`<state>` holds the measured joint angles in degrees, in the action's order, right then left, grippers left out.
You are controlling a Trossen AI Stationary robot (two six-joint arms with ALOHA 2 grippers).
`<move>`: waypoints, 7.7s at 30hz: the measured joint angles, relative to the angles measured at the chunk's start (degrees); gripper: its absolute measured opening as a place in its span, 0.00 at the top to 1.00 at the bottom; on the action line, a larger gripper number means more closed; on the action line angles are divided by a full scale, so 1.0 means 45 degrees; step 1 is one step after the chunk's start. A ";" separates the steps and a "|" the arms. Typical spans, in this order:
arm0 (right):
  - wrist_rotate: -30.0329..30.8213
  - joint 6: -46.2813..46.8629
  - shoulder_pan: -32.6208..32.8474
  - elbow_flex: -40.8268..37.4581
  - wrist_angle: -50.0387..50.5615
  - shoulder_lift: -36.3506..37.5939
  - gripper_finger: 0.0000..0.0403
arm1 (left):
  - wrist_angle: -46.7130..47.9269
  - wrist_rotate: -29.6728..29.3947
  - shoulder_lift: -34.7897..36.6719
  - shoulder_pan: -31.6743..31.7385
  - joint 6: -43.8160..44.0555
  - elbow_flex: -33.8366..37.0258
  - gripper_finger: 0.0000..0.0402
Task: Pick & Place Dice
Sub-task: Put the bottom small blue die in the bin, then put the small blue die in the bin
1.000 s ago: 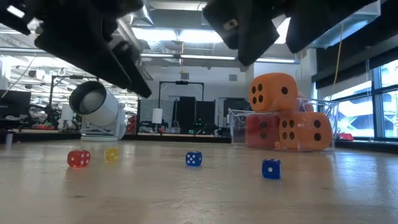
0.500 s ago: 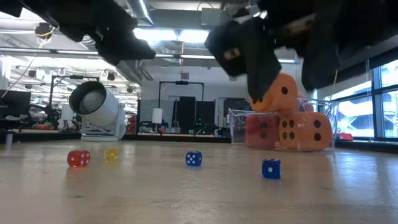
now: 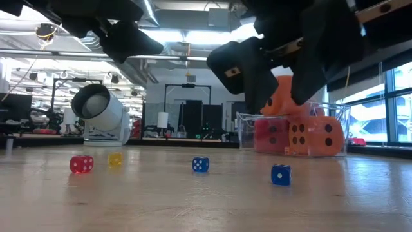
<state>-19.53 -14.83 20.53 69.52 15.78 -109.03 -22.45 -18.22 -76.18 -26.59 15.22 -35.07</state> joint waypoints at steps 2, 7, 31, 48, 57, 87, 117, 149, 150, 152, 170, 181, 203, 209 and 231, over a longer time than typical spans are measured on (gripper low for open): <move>0.0005 -0.0141 -0.0080 -0.0008 0.0001 0.0000 0.56 | -0.0002 0.0004 0.0000 0.0000 0.0000 0.0000 0.27; 0.0522 0.0014 -0.0203 -0.0562 -0.0081 0.0010 0.56 | -0.0002 0.0012 0.0000 0.0000 0.0000 0.0000 0.27; 0.0124 0.0870 0.0243 -0.1239 -0.2644 0.0010 0.56 | 0.0007 -0.0018 -0.0005 0.0000 0.0005 0.0000 0.27; 0.0775 0.0475 0.0461 -0.1243 -0.3283 -0.0967 0.56 | 0.0017 0.0005 -0.0010 0.0000 0.0015 0.0000 0.27; 0.0834 0.0372 0.0115 -0.1243 -0.2124 -0.0971 0.56 | 0.0017 0.0015 -0.0010 0.0000 0.0015 0.0000 0.27; 0.1588 0.0588 0.0233 -0.1219 -0.1339 -0.0971 0.66 | 0.0012 0.0029 -0.0010 0.0000 -0.0204 0.0000 0.27; 0.3132 0.2179 0.0666 -0.1274 -0.1217 -0.0722 0.86 | 0.0005 0.0019 -0.0010 0.0003 -0.0238 0.0000 0.27; 1.8905 0.6793 0.2465 -0.1241 0.7438 0.4402 0.86 | -0.0007 0.0078 -0.0010 0.0001 -0.0214 -0.0005 0.27; 1.8932 0.6914 0.2463 -0.1239 0.7790 0.4429 0.86 | -0.0012 0.0078 -0.0010 0.0005 -0.0219 -0.0005 0.27; 1.8957 0.7487 0.2369 -0.1239 0.8679 0.4425 0.86 | -0.0007 0.0078 -0.0010 0.0005 -0.0233 -0.0002 0.27; 2.1061 1.8951 0.3459 -0.2711 1.6415 0.6272 0.86 | 0.0007 0.0080 -0.0010 0.0005 -0.0330 -0.0005 0.27; 2.0868 2.0534 0.4367 -0.6489 1.4234 0.9999 0.86 | 0.0007 0.0070 -0.0010 0.0002 -0.0332 -0.0005 0.27; 2.0633 1.8038 0.1654 -0.9602 0.7375 1.0564 0.86 | -0.0002 0.0019 -0.0010 0.0004 -0.0544 -0.0005 0.27; 1.9256 1.3532 0.0953 -0.9617 0.3872 1.0564 0.86 | -0.0007 0.0010 -0.0010 0.0004 -0.0578 -0.0005 0.27; 1.6906 1.1087 -0.0248 -0.9612 0.2963 1.0568 0.68 | -0.0012 0.0116 -0.0010 0.0000 -0.0442 -0.0005 0.27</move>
<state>56.55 35.06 19.42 26.26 29.12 -61.48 -22.50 -17.70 -76.23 -26.59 13.23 -35.09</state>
